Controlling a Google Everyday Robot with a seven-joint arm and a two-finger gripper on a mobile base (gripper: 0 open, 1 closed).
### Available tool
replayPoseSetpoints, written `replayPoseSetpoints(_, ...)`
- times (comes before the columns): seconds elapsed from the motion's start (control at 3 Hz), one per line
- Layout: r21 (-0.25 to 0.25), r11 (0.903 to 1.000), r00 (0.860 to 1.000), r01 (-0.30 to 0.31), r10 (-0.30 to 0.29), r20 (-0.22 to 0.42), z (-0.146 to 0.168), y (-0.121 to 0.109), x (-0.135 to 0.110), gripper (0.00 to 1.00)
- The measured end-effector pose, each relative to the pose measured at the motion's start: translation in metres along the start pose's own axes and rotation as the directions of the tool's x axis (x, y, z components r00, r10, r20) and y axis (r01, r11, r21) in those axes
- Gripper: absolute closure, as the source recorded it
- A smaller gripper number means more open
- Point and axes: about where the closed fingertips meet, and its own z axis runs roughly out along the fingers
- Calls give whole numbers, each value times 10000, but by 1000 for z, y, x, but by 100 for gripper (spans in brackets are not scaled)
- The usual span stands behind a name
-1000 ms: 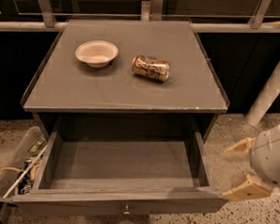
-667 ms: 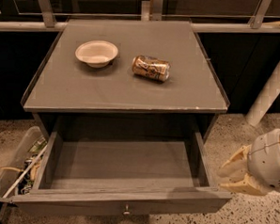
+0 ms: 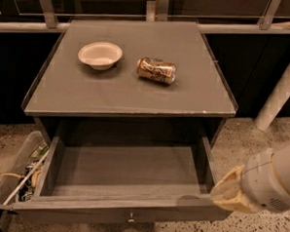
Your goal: Close top drawer
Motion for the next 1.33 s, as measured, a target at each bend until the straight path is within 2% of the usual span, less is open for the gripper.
replayPoseSetpoints(0.33, -730, 9968, 9940, -321, 395, 1022, 54, 26, -5, 100)
replayPoseSetpoints(0.67, -890, 9948, 9755, -488, 666, 2095, 93, 43, -15, 100)
replayPoseSetpoints(1.0, -708, 9966, 9613, -420, 596, 2690, 121, 56, -20, 100)
replayPoseSetpoints(1.33, -287, 9994, 9646, -199, 268, 2622, 152, 61, -17, 100)
